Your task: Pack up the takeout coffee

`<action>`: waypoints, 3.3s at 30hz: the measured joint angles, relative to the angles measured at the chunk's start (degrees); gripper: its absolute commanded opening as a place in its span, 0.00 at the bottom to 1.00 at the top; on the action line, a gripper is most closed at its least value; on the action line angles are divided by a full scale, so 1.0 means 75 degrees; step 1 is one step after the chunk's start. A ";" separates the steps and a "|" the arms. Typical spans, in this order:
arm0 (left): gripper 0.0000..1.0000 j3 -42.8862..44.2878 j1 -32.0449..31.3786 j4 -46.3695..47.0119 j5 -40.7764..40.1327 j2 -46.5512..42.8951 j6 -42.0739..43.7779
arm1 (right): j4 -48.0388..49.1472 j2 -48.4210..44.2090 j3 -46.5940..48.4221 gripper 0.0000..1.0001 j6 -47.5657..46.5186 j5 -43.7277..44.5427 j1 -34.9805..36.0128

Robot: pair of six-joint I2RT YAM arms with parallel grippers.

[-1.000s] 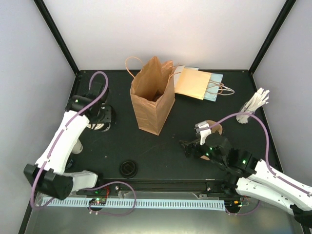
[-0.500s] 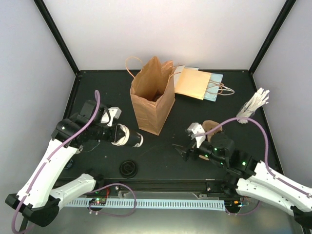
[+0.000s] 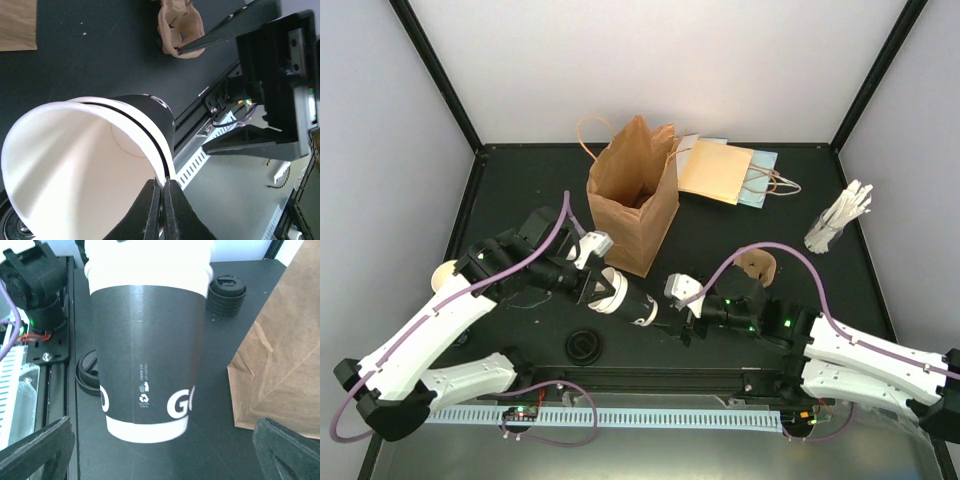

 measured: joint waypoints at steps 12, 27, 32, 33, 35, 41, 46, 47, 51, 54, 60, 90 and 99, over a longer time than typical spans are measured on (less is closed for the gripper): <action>0.02 0.0102 -0.0367 0.0417 0.0052 0.0338 0.0041 | 0.0539 0.0420 0.0000 1.00 -0.0644 0.0385 0.0431; 0.02 0.0163 -0.0376 0.0562 0.0102 0.0396 0.0146 | 0.0632 0.1064 0.0000 0.96 -0.0950 0.0586 0.0466; 0.02 0.0166 -0.0382 0.0615 0.0195 0.0396 0.0149 | 0.0627 0.1087 0.0000 0.86 -0.0956 0.0697 0.0466; 0.02 0.0175 -0.0382 0.0615 0.0221 0.0396 0.0149 | 0.0624 0.1093 0.0000 0.84 -0.0979 0.0723 0.0466; 0.02 0.0204 -0.0382 0.0621 0.0259 0.0396 0.0149 | 0.0618 0.1139 0.0006 0.80 -0.0970 0.0775 0.0466; 0.02 0.0312 -0.0382 0.0667 0.0291 0.0396 0.0152 | 0.0548 0.1247 0.0055 0.73 -0.0892 0.0982 0.0466; 0.02 0.0323 -0.0385 0.0676 0.0306 0.0396 0.0152 | 0.0533 0.1218 0.0067 0.70 -0.0871 0.1040 0.0469; 0.01 0.0326 -0.0382 0.0679 0.0309 0.0391 0.0149 | 0.0525 0.1195 0.0067 0.69 -0.0868 0.1049 0.0472; 0.02 0.0364 -0.0402 0.0731 0.0315 0.0367 0.0146 | 0.0475 0.1064 0.0067 0.66 -0.0871 0.1105 0.0472; 0.02 0.0367 -0.0417 0.0755 0.0309 0.0332 0.0146 | 0.0423 0.0962 0.0061 0.66 -0.0892 0.1128 0.0472; 0.01 0.0434 -0.0431 0.0766 0.0213 0.0262 0.0111 | 0.0449 0.0627 -0.0050 0.65 -0.0895 0.1174 0.0475; 0.02 0.0536 0.0114 0.0294 -0.0289 -0.0035 0.0009 | 0.0947 0.0254 -0.0265 0.65 -0.0749 0.1177 0.0510; 0.02 0.0857 0.0659 -0.0385 -0.1323 -0.0373 0.0017 | 0.0221 0.0242 -0.0466 0.65 -0.0749 0.1329 0.0472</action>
